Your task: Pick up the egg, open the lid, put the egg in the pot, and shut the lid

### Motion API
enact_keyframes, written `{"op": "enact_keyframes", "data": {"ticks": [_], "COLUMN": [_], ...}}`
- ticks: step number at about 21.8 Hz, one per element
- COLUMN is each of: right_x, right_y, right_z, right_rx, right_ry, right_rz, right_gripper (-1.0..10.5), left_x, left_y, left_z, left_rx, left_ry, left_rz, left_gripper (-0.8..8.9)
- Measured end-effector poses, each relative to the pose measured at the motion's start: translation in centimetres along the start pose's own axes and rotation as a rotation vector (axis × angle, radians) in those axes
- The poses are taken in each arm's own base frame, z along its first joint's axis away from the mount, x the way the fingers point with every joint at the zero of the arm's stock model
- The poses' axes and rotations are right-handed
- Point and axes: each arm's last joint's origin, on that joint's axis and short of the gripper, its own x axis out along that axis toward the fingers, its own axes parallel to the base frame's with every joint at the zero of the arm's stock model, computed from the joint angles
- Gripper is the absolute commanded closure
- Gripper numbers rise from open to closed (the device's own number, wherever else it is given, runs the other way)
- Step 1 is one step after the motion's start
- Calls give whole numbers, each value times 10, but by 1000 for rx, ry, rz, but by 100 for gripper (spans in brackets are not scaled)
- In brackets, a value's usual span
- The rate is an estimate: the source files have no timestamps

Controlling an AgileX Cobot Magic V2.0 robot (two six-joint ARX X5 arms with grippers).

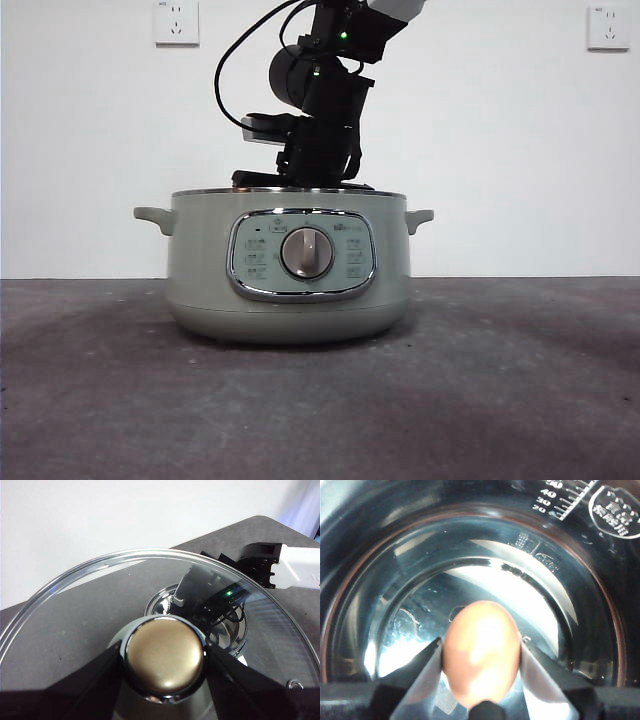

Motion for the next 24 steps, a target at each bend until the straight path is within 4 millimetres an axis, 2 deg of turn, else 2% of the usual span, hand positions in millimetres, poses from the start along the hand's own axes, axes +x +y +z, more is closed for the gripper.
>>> {"op": "enact_keyframes", "data": {"ticks": [1,3,4,5,7,9,12,14,16,19,22,24], "right_x": [0,0,-1,-1,-20,-61,-155,-223,-273,-334,-389,-409], "right_y": [0,0,0,0,0,0,2,5,6,10,17,20], "right_z": [0,0,0,0,9,17,17,1,-16,-42,-81,-107], "right_rx": [0,0,-1,0,0,-1,8,21,27,27,29,33], "right_ry": [0,-1,8,19,-3,-32,-156,-237,-313,-448,-558,-581], "right_rz": [0,0,1,1,-1,-3,-14,-50,-68,-55,-51,-48], "right_gripper": [859,491,435,436,439,444,445,446,446,446,447,447], "left_x": [0,0,1,2,6,8,14,27,42,63,98,120], "left_y": [0,0,0,1,2,2,4,5,2,-2,-1,0], "left_z": [0,0,0,0,1,1,2,5,11,16,6,-4], "left_rx": [0,0,-1,-1,-4,-5,-9,-6,19,46,45,39], "left_ry": [0,1,2,5,16,19,32,54,43,19,35,33], "left_rz": [0,0,0,-1,-2,-3,-6,-28,-76,-133,-163,-199], "left_gripper": [822,822,821,822,821,822,822,821,821,821,821,821]}}
